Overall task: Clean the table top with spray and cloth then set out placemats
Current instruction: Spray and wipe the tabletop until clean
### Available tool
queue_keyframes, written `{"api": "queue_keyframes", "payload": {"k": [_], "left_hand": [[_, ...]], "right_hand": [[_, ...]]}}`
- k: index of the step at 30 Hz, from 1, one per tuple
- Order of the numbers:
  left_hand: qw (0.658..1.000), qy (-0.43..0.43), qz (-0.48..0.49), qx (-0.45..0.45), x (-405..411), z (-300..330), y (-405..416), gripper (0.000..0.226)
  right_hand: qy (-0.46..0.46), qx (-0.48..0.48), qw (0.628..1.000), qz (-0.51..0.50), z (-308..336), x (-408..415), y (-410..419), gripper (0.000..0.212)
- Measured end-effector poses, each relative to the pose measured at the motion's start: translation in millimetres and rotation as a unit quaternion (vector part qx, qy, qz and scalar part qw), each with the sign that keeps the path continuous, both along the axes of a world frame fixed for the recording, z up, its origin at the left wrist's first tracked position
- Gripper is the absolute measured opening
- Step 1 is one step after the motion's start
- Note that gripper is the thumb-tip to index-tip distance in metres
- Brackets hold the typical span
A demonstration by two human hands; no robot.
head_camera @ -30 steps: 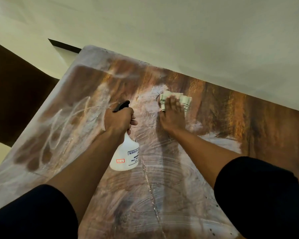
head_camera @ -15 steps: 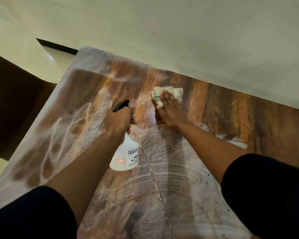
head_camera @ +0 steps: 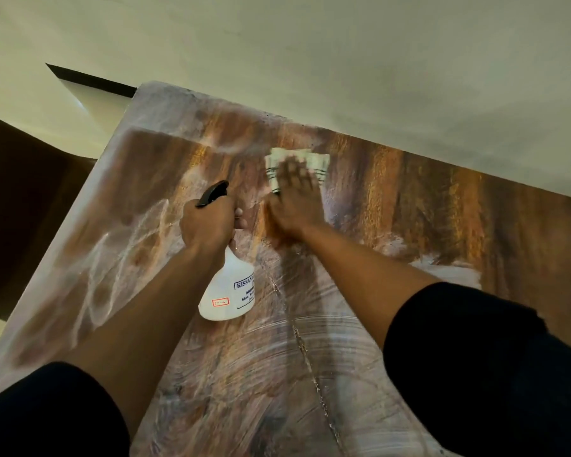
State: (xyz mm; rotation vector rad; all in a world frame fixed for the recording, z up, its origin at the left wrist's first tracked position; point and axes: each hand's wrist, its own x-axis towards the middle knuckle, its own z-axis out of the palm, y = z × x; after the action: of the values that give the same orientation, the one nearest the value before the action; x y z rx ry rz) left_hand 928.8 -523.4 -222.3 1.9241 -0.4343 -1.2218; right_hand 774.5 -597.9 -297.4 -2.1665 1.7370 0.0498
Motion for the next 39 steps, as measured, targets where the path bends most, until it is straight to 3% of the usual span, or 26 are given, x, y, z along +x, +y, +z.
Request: {"api": "queue_keyframes", "payload": {"k": [4, 8, 14, 20, 24, 29, 33, 39], "left_hand": [[1.0, -0.003, 0.014, 0.01, 6.4, 0.8, -4.1, 0.019], [1.0, 0.02, 0.01, 0.015, 8.9, 4.3, -9.7, 0.016], [0.997, 0.033, -0.07, 0.006, 5.7, 4.6, -19.8, 0.022], [0.996, 0.02, -0.089, -0.01, 9.5, 14.0, -51.7, 0.025], [0.991, -0.003, -0.132, -0.015, 15.8, 16.1, -75.9, 0.023], [0.987, 0.027, -0.156, -0.034, 20.3, 17.1, -96.7, 0.037], [0.989, 0.032, -0.141, -0.038, 13.6, 16.8, -102.5, 0.021], [0.989, 0.047, -0.134, -0.028, 19.7, 12.7, -101.7, 0.02]], "right_hand": [[-0.007, -0.003, 0.988, 0.157, -2.9, 47.3, 16.4, 0.077], [-0.038, 0.01, 0.982, 0.187, -1.1, 28.0, -2.4, 0.072], [-0.04, 0.01, 0.999, -0.012, 5.8, -61.6, -42.0, 0.07], [-0.012, 0.002, 0.984, -0.18, -0.4, -121.2, -49.7, 0.07], [-0.017, 0.001, 0.973, -0.229, 0.4, -99.2, -57.8, 0.069], [-0.015, -0.008, 0.971, -0.239, -1.8, -97.8, -64.4, 0.069], [-0.015, 0.0, 0.974, -0.226, -1.8, -101.7, -76.6, 0.069], [-0.013, -0.001, 0.979, -0.201, 1.4, -86.1, -100.9, 0.069]]}}
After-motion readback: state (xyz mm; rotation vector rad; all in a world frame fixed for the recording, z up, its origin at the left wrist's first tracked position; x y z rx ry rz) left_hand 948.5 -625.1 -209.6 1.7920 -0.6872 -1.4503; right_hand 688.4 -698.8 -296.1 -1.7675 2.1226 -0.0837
